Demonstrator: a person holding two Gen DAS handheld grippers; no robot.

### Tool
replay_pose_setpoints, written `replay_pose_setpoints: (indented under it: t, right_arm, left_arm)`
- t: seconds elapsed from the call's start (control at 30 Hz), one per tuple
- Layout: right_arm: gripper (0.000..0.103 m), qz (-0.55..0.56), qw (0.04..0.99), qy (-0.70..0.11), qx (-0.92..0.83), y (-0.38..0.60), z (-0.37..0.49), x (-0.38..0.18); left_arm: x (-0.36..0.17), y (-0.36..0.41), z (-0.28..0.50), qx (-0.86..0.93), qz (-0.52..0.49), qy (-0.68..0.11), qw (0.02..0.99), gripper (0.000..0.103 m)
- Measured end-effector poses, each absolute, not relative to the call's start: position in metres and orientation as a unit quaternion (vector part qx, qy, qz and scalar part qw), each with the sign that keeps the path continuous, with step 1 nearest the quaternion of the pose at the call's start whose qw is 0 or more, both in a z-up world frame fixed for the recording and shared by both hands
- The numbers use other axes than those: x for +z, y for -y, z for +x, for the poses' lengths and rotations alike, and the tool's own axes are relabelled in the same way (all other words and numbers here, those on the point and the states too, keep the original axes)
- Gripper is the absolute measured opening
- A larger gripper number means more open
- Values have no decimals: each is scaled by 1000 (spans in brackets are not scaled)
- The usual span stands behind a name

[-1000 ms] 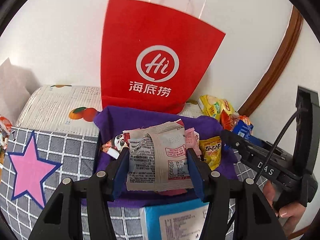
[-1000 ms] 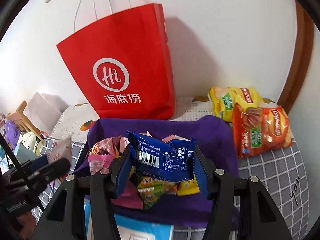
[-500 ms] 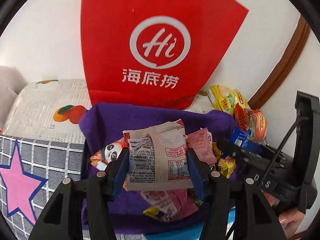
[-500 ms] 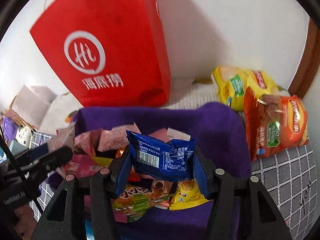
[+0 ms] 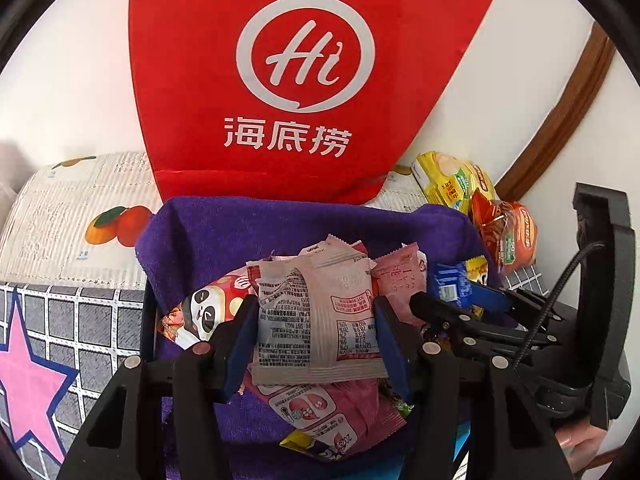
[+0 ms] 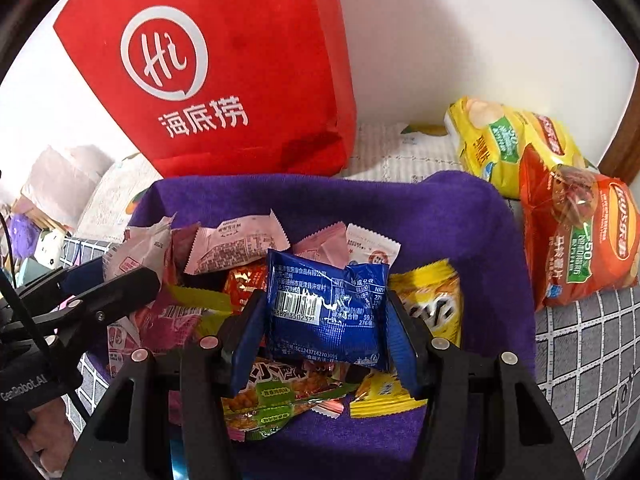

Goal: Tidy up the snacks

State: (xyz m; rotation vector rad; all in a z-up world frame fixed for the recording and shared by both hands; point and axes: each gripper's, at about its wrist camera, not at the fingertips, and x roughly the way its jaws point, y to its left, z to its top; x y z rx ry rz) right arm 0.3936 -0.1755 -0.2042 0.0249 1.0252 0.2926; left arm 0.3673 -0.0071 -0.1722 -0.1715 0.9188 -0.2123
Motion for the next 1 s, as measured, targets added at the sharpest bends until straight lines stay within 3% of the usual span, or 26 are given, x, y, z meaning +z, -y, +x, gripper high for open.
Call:
replay_pose_setpoints:
  t: [0.37, 0.57, 0.67, 1.0]
  right_arm:
    - [65, -1, 863, -487, 136, 168, 389, -198]
    - [68, -15, 885, -450, 115, 170, 371, -168]
    - [75, 9, 899, -424, 110, 176, 352, -147]
    - [75, -15, 916, -395, 67, 186, 263, -105]
  left_arm:
    - [-167, 5, 366, -103, -64, -446, 887, 56]
    - [-150, 0, 357, -106, -65, -438, 890, 65]
    - [-137, 0, 347, -105, -58, -427, 896, 65]
    - [-103, 5, 270, -95, -42, -409, 907, 66]
